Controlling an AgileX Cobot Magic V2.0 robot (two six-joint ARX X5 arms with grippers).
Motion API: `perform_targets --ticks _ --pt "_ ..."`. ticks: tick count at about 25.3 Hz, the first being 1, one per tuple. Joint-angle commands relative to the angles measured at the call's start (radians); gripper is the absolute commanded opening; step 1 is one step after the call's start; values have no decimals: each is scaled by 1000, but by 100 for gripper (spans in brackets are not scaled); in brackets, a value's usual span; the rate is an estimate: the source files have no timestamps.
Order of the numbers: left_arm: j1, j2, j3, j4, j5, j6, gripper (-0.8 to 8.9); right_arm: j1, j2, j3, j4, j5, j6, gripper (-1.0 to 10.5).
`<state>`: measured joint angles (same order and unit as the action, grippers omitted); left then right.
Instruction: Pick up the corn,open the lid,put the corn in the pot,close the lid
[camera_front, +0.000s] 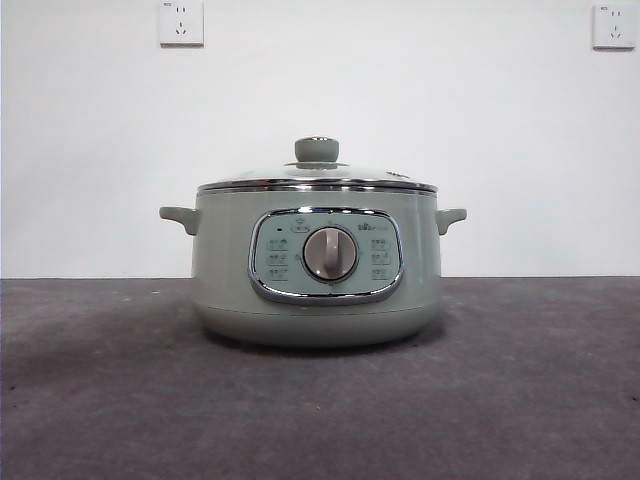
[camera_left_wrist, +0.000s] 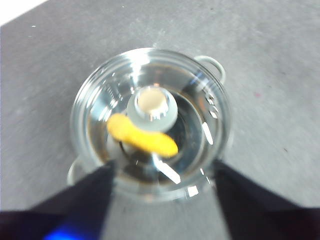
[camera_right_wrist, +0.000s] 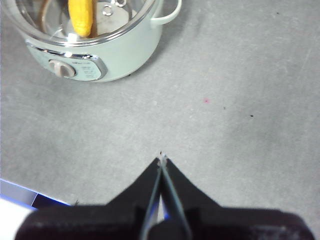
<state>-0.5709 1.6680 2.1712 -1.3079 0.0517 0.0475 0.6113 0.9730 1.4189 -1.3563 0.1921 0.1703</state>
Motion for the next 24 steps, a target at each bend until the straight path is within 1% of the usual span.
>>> perform_targets --ticks 1,3,5,9,13,14,15,16,17,20,22,24 --pt "-2 -80 -3 -11 5 5 -4 3 0 -11 -21 4 10 0" --pt "-2 -148 -3 -10 8 -28 -3 3 0 -10 -21 4 10 0" --pt "-4 -203 -3 -10 8 -85 -3 3 1 -10 -21 4 10 0" --pt "-4 -259 -3 -10 6 -89 -3 3 7 -10 -21 4 10 0" --pt "2 -261 -3 -10 4 -93 -3 3 7 -10 -21 4 10 0" --pt "11 -263 -3 -11 2 -41 -3 3 7 -10 -21 4 10 0" --pt "24 -266 -4 -14 -13 46 -3 3 7 -10 -21 4 10 0" --pt "33 -268 -6 -15 -13 93 -3 3 7 -10 -21 5 10 0" --pt "46 -277 -13 -15 -13 121 -3 3 7 -10 -21 6 10 0" --pt "103 -320 -68 -14 -13 109 -3 3 7 -10 -21 6 10 0" --pt "154 -365 -150 -14 -7 111 -3 3 7 -10 -21 6 10 0" --pt "225 -433 -279 -14 -7 115 -3 3 10 -10 -21 7 10 0"
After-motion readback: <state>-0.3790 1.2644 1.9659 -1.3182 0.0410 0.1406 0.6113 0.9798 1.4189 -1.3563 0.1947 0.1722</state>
